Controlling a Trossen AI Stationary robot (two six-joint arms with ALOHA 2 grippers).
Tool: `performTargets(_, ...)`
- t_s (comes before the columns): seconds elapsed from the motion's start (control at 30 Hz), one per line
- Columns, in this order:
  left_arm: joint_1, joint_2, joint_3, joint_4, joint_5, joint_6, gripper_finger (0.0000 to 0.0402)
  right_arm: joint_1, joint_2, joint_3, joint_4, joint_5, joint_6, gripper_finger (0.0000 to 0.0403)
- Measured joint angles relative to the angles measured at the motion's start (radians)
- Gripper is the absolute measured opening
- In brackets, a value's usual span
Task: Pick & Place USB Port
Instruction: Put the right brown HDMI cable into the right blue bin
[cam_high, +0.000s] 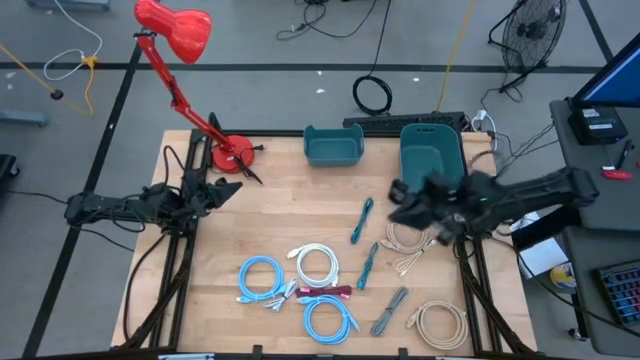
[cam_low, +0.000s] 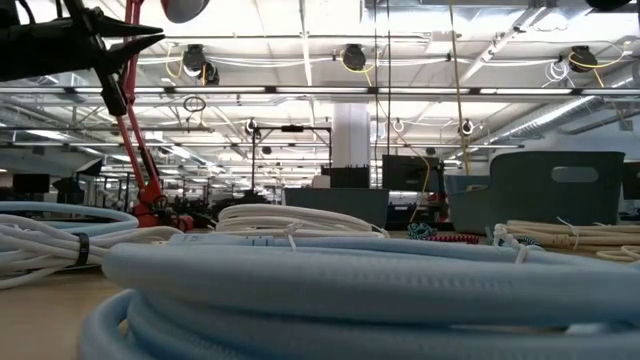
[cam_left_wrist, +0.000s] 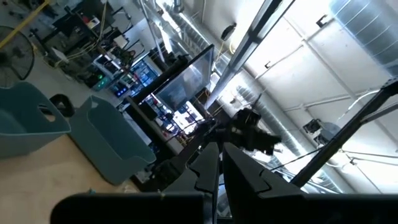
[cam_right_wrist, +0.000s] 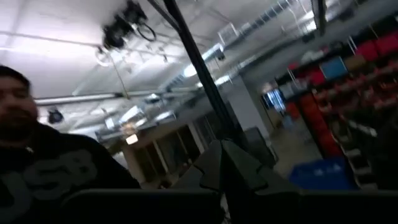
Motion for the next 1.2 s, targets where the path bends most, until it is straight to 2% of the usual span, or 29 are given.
performTargets(0.1, 0.0, 0.0, 0.0, 0.001, 0.0, -0.052, 0.0024, 0.017, 0.067, 0.005, -0.017, -0.029, 0.045, 0.0)
performTargets(0.33, 0.0, 0.0, 0.0, -0.02, 0.032, -0.097, 0.0024, 0.046, 0.129, 0.006, -0.215, -0.05, 0.167, 0.0)
performTargets(0.47, 0.0, 0.0, 0.0, -0.028, 0.037, -0.099, 0.0024, 0.047, 0.144, 0.006, -0.195, -0.05, 0.249, 0.0)
performTargets(0.53, 0.0, 0.0, 0.0, -0.024, 0.032, -0.099, 0.0024, 0.043, 0.15, 0.006, -0.153, -0.004, 0.267, 0.0)
performTargets(0.6, 0.0, 0.0, 0.0, -0.019, 0.006, -0.108, 0.0024, 0.048, 0.159, 0.006, -0.139, 0.049, 0.285, 0.0)
performTargets(0.7, 0.0, -0.001, 0.0, 0.033, -0.051, -0.156, 0.0024, 0.052, 0.175, 0.006, -0.146, 0.053, 0.317, 0.0)
performTargets(0.8, 0.001, 0.0, 0.0, 0.081, -0.013, -0.211, 0.0024, 0.051, 0.19, 0.006, -0.119, 0.079, 0.321, 0.0)
performTargets(1.0, 0.005, 0.0, 0.0, 0.097, 0.082, -0.273, 0.0024, 0.045, 0.197, 0.006, -0.044, 0.231, 0.291, 0.0004)
performTargets(1.1, -0.007, 0.001, 0.017, 0.095, 0.157, -0.291, 0.0024, 0.035, 0.198, 0.006, -0.005, 0.244, 0.268, 0.0019)
performTargets(1.2, -0.029, 0.018, 0.081, 0.097, 0.253, -0.227, 0.0024, 0.026, 0.197, 0.017, 0.0, 0.244, 0.257, 0.0048)
